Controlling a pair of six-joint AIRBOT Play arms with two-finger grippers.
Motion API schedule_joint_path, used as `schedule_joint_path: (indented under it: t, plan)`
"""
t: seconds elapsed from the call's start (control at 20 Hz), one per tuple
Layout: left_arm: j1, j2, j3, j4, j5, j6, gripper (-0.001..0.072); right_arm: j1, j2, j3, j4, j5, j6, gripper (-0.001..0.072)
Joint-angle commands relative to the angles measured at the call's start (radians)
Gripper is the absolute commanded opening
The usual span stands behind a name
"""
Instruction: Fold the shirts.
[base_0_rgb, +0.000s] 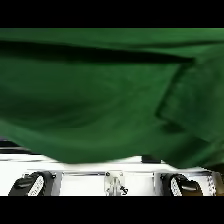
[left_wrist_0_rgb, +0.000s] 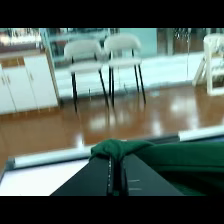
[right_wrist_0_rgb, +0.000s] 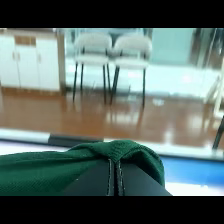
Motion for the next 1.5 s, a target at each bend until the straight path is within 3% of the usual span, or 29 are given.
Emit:
schedule_joint_path:
  t: [0.0,0.2,0.35,0.45,0.6,0.8,0.95,1.1,1.2,1.35,1.45]
  plan:
    - [0.001,-0.050,-0.090,0.043,-0.103,-0.004,0.0035,0.000,-0.098,0.002,-0.018,-0.243,0.034,0.0061]
    - [0.001,-0.174,-0.319,0.051,-0.115,0.003,0.0035,0.001,-0.373,-0.030,0.027,-0.410,0.035,0.0061]
    - [0.000,-0.376,-0.412,0.050,-0.106,0.003,0.0035,0.007,-0.632,-0.103,0.124,-0.365,0.047,0.0061]
    - [0.000,-0.547,-0.408,0.038,-0.066,0.003,0.0035,0.045,-0.805,-0.106,0.157,-0.278,0.048,0.0061]
    - [0.000,-0.761,-0.407,0.038,0.076,0.002,0.0036,0.124,-1.012,-0.106,0.171,-0.023,0.048,0.0062]
    - [0.000,-0.938,-0.408,-0.014,0.243,0.000,0.0036,0.161,-1.144,-0.106,0.170,0.262,0.048,0.0062]
    - [0.000,-0.987,-0.409,-0.088,0.395,0.000,0.0036,0.161,-1.193,-0.106,0.171,0.346,0.055,0.0062]
    - [0.000,-1.013,-0.409,-0.132,0.486,0.000,0.0036,0.161,-1.234,-0.106,0.170,0.323,0.092,0.0062]
    - [-0.005,-1.035,-0.409,-0.137,0.462,0.013,0.0036,0.161,-1.244,-0.106,0.169,0.274,0.094,0.0062]
    - [-0.011,-1.051,-0.409,-0.133,0.323,0.125,0.0036,0.158,-1.226,-0.106,0.139,0.134,0.093,0.0062]
    - [-0.010,-1.049,-0.408,-0.100,0.200,0.150,0.0035,0.158,-1.195,-0.106,0.083,0.005,0.093,0.0062]
